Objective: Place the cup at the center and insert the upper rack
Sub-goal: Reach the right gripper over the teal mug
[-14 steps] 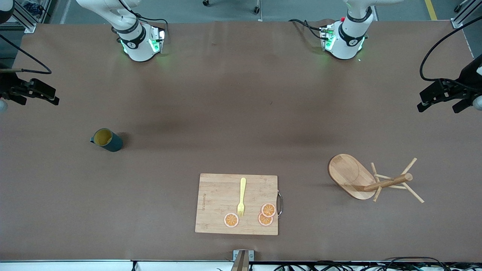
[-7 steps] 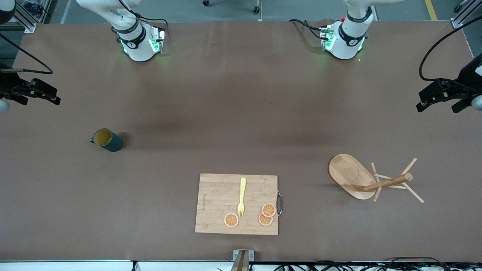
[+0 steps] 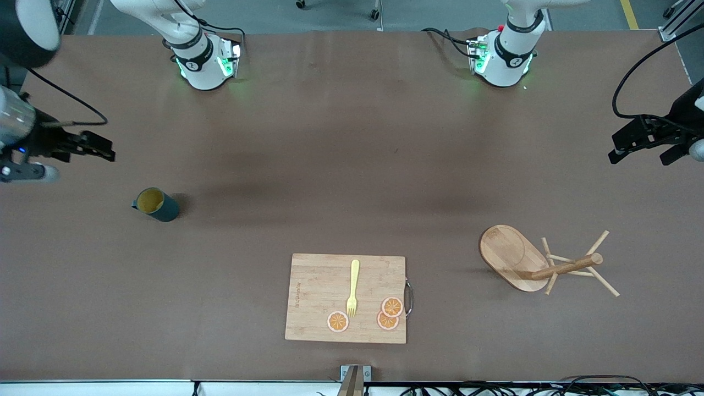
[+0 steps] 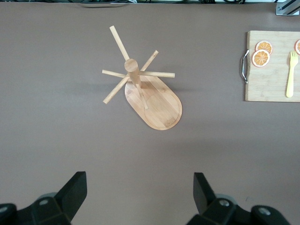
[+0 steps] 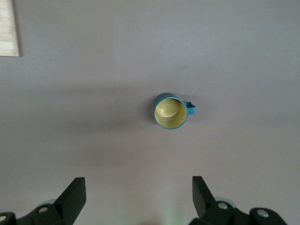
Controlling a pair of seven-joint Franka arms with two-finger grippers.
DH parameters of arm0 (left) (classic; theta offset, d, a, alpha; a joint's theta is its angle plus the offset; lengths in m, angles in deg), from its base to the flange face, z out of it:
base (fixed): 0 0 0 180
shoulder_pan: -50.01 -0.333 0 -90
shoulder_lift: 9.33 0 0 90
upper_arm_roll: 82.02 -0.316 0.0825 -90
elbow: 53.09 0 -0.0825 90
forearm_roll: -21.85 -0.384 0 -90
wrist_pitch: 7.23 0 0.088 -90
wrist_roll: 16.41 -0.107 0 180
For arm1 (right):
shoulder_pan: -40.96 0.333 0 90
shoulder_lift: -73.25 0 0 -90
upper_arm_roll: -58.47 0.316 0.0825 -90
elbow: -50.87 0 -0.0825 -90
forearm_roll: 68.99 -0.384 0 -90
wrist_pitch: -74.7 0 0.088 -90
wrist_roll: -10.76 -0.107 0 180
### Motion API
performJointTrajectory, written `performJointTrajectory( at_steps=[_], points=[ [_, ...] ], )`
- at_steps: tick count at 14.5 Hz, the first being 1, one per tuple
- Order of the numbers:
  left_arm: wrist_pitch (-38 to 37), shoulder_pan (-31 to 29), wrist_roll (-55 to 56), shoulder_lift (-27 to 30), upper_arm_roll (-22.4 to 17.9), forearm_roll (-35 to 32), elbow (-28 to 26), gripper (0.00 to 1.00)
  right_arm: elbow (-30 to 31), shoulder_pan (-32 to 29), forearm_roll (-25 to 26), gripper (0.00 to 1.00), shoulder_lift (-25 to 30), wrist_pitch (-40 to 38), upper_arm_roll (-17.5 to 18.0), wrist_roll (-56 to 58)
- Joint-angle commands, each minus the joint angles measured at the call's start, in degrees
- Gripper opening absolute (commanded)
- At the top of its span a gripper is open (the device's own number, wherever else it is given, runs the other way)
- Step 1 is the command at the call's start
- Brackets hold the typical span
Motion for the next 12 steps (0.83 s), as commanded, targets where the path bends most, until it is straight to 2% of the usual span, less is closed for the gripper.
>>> performJointTrajectory(
  at_steps=[1, 3, 6, 10, 12],
  points=[
    [-0.71, -0.33, 0.25, -0.23, 0.51, -0.34, 1.08, 1.00, 0.50, 3.56, 1.32, 1.00, -5.08, 1.86, -0.15, -6.79],
    [-0.71, -0.33, 0.25, -0.23, 0.51, -0.34, 1.08, 1.00, 0.76, 4.72, 4.21, 1.00, -8.25, 3.61, -0.06, -8.14],
    [-0.71, -0.33, 0.25, -0.23, 0.51, -0.34, 1.08, 1.00, 2.60, 4.02, 4.40, 1.00, -11.33, 6.33, -0.15, -8.22],
    [-0.71, -0.33, 0.25, -0.23, 0.51, -0.34, 1.08, 1.00, 16.11, 2.10, 4.23, 1.00, -11.87, 21.42, -0.15, -8.31],
    [-0.71, -0.33, 0.25, -0.23, 0.51, -0.34, 1.08, 1.00, 19.38, 1.56, 3.78, 1.00, -11.87, 25.40, -0.15, -8.31]
  ],
)
